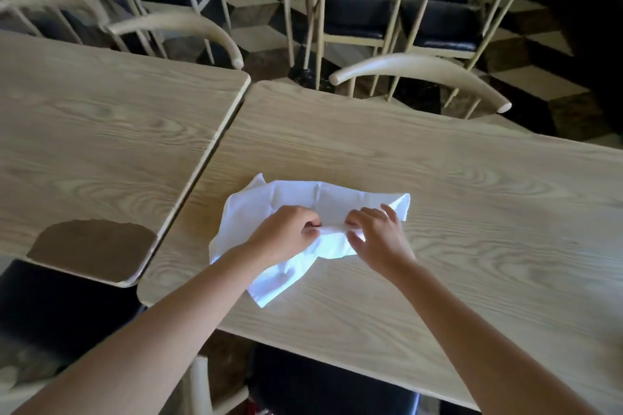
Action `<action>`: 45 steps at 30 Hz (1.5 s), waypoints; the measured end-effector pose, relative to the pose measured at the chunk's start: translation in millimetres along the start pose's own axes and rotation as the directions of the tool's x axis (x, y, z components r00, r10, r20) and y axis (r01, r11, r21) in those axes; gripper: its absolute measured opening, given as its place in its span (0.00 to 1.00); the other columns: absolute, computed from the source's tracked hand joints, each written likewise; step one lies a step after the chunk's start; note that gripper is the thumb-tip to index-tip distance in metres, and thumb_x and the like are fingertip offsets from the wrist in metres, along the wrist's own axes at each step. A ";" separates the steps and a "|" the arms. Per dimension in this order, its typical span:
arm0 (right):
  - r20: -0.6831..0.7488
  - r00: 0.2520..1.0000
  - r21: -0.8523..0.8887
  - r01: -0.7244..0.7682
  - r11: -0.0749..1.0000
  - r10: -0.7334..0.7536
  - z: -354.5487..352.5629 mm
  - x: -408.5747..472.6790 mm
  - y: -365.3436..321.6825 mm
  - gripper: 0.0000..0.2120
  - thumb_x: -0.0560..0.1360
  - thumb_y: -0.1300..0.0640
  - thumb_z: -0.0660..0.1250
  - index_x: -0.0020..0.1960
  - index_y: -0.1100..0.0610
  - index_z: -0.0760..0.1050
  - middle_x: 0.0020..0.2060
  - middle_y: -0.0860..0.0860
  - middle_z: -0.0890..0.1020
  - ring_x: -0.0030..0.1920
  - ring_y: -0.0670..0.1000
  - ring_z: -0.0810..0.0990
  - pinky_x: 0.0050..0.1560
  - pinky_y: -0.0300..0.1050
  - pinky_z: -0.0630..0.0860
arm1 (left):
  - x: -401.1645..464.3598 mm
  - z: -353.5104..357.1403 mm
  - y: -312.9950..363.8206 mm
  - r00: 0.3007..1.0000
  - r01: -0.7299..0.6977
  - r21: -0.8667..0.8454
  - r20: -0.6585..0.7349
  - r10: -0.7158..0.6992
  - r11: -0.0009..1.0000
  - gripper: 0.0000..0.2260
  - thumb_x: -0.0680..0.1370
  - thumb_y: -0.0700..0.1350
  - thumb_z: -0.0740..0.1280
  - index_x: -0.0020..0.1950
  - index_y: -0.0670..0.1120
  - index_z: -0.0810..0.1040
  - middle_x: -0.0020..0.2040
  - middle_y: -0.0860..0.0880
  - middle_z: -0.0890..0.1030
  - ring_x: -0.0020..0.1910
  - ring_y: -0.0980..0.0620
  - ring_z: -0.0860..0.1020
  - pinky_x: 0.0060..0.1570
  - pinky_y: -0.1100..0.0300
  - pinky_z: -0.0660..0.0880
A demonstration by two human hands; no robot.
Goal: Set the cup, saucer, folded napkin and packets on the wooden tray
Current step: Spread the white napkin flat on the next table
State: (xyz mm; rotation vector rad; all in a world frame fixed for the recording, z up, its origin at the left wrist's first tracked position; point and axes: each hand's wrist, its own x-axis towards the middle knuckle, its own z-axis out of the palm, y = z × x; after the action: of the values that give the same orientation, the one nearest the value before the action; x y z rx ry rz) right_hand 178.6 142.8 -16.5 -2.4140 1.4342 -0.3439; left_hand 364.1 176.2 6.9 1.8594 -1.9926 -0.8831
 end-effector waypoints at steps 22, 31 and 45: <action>-0.062 0.992 -0.056 -0.113 0.992 0.109 -250.4 6.0 42.4 0.06 0.74 0.58 0.66 0.48 0.59 0.78 0.42 0.55 0.80 0.44 0.56 0.78 0.41 0.46 0.72 | 14.3 -193.7 85.2 0.985 -0.112 0.357 -0.083 0.150 0.928 0.05 0.74 0.39 0.67 0.38 0.43 0.79 0.33 0.53 0.76 0.37 0.52 0.76 0.35 0.62 0.68; -0.616 0.788 -0.340 -0.242 0.909 -0.021 -388.9 37.9 55.4 0.12 0.75 0.64 0.56 0.50 0.63 0.78 0.40 0.64 0.81 0.41 0.65 0.78 0.37 0.50 0.73 | 41.7 -292.5 165.3 0.551 -0.182 0.460 -0.684 0.478 0.869 0.06 0.75 0.35 0.61 0.46 0.38 0.77 0.46 0.38 0.77 0.45 0.40 0.75 0.42 0.56 0.67; -0.456 0.835 -0.471 0.066 0.879 -0.307 -176.6 -84.6 140.1 0.09 0.60 0.68 0.72 0.38 0.57 0.81 0.28 0.53 0.80 0.29 0.58 0.78 0.32 0.45 0.77 | 3.8 -82.2 25.5 0.714 -0.260 0.542 -0.449 0.537 0.799 0.06 0.73 0.39 0.58 0.38 0.43 0.73 0.40 0.44 0.77 0.39 0.42 0.75 0.42 0.54 0.69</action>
State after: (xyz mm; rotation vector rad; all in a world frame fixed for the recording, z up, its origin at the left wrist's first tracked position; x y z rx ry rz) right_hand -37.5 129.2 89.0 -3.0089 1.6181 -0.8689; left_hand 391.0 152.2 85.0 1.4883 -2.1378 0.2967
